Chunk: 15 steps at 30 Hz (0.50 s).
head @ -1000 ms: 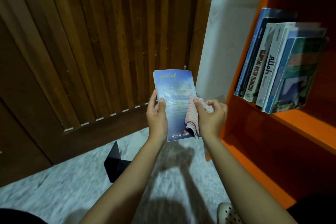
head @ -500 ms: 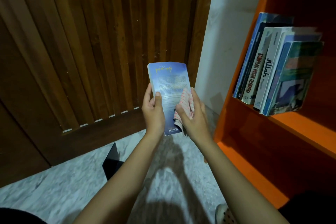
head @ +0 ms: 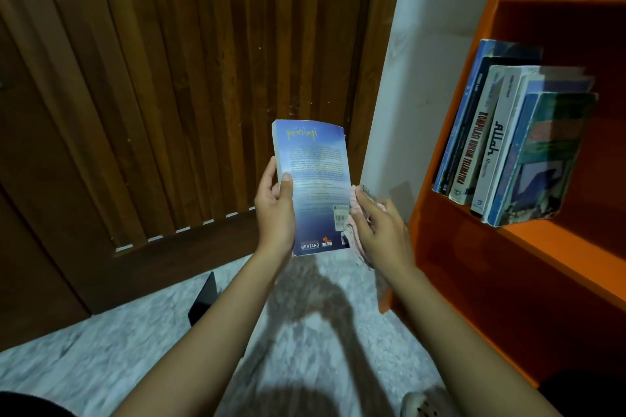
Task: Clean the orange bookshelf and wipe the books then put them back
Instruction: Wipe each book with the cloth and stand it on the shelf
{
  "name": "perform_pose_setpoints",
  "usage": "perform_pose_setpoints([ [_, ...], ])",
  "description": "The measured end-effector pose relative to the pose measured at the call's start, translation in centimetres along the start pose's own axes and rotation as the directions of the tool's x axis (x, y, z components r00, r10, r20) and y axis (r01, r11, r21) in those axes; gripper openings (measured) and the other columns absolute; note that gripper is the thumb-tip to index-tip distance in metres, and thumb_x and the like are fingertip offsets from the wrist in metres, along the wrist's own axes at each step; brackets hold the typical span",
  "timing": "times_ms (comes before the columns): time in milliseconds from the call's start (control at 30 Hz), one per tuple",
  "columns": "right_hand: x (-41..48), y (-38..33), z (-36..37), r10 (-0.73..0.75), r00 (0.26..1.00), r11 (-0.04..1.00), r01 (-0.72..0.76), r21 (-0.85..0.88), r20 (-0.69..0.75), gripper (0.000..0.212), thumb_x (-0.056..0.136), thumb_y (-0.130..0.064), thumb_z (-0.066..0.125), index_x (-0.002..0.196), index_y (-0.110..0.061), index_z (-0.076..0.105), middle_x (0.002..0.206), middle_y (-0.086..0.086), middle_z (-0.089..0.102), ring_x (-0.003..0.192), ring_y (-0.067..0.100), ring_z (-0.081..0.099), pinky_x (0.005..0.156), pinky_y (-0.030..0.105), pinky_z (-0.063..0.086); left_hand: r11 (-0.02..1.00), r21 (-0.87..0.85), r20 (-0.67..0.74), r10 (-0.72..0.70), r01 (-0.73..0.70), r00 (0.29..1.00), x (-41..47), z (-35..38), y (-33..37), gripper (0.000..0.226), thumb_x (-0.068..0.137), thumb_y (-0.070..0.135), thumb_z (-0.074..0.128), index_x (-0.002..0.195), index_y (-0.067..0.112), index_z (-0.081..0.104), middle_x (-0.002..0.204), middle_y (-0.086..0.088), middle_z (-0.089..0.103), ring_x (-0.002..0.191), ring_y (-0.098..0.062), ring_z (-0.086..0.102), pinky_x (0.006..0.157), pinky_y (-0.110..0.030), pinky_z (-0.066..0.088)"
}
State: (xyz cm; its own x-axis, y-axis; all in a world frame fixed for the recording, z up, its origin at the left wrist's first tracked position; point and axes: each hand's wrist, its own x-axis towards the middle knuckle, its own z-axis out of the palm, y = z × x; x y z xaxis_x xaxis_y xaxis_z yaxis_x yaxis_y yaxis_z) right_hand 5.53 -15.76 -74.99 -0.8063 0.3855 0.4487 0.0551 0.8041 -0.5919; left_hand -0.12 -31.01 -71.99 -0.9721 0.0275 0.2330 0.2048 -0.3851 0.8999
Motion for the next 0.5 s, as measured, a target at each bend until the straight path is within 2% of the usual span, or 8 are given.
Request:
perform_pose_setpoints([
  [100,1.3,-0.1,-1.4,0.071,0.992,0.986,-0.054,0.158,-0.104,0.038,0.096,-0.027,0.049,0.135,-0.026,0.049,0.110,0.013,0.051,0.103,0.023,0.053,0.076,0.018,0.035,1.000,0.021,0.027,0.003,-0.004,1.000,0.2,-0.5,0.1,0.046,0.098,0.015,0.046,0.142,0.018,0.035,0.114,0.000,0.064,0.089,-0.006,0.066,0.074,-0.024,0.056],
  [167,2.6,-1.4,-2.2,0.051,0.983,0.980,-0.014,0.200,-0.179,0.039,0.095,-0.024,0.051,0.134,-0.022,0.050,0.105,0.008,0.045,0.094,0.016,0.047,0.068,0.008,0.030,1.000,0.029,0.061,0.006,-0.008,0.998,0.0,-0.4,0.1,0.045,0.097,0.015,0.046,0.141,0.019,0.036,0.123,-0.006,0.061,0.099,-0.014,0.065,0.079,-0.029,0.056],
  [233,3.9,-3.9,-2.4,-0.076,0.980,0.978,0.109,0.177,-0.185,0.039,0.094,-0.027,0.052,0.134,-0.025,0.050,0.106,0.003,0.042,0.089,0.011,0.045,0.068,0.013,0.031,0.998,0.054,0.114,0.008,-0.015,0.993,-0.5,0.1,0.2,0.044,0.097,0.015,0.047,0.139,0.023,0.038,0.131,-0.009,0.057,0.110,-0.022,0.061,0.089,-0.041,0.053],
  [300,4.9,-6.5,-1.8,-0.275,0.951,0.955,0.287,0.071,-0.138,0.041,0.094,-0.032,0.051,0.134,-0.028,0.049,0.113,0.003,0.043,0.087,0.010,0.045,0.063,0.018,0.035,0.994,0.095,0.154,0.036,-0.051,0.987,-1.0,0.9,0.4,0.045,0.096,0.008,0.048,0.137,0.024,0.041,0.136,-0.007,0.053,0.120,-0.021,0.055,0.100,-0.045,0.046],
  [367,6.0,-8.3,-1.4,-0.434,0.893,0.901,0.432,-0.038,-0.118,0.040,0.094,-0.033,0.050,0.134,-0.026,0.050,0.118,0.007,0.045,0.084,0.008,0.045,0.057,0.010,0.033,0.988,0.122,0.162,0.077,-0.098,0.984,-1.3,1.3,0.6,0.047,0.095,0.001,0.046,0.137,0.021,0.042,0.138,-0.004,0.051,0.126,-0.016,0.050,0.107,-0.043,0.041],
  [400,6.6,-8.6,-1.3,-0.459,0.878,0.889,0.455,-0.061,-0.136,0.039,0.094,-0.033,0.050,0.133,-0.026,0.051,0.118,0.008,0.047,0.083,0.007,0.045,0.056,0.009,0.032,0.989,0.108,0.161,0.086,-0.104,0.983,-1.3,1.3,0.7,0.045,0.095,0.001,0.046,0.136,0.021,0.042,0.138,-0.005,0.052,0.125,-0.016,0.051,0.106,-0.042,0.041],
  [467,8.0,-7.6,-1.4,-0.375,0.903,0.926,0.375,-0.042,-0.209,0.036,0.095,-0.034,0.049,0.130,-0.032,0.053,0.115,0.004,0.047,0.082,0.010,0.048,0.058,0.015,0.036,0.998,0.012,0.157,0.061,-0.064,0.986,-1.2,0.9,1.0,0.041,0.096,0.005,0.046,0.132,0.024,0.044,0.130,-0.007,0.058,0.116,-0.018,0.059,0.096,-0.039,0.050],
  [500,8.5,-6.7,-1.5,-0.261,0.936,0.963,0.269,0.002,-0.237,0.034,0.095,-0.036,0.048,0.129,-0.036,0.053,0.114,0.002,0.046,0.084,0.012,0.050,0.063,0.022,0.041,0.998,-0.037,0.154,0.049,-0.044,0.987,-1.1,0.6,1.2,0.039,0.096,0.006,0.046,0.130,0.025,0.045,0.123,-0.005,0.062,0.109,-0.017,0.063,0.089,-0.036,0.054],
])
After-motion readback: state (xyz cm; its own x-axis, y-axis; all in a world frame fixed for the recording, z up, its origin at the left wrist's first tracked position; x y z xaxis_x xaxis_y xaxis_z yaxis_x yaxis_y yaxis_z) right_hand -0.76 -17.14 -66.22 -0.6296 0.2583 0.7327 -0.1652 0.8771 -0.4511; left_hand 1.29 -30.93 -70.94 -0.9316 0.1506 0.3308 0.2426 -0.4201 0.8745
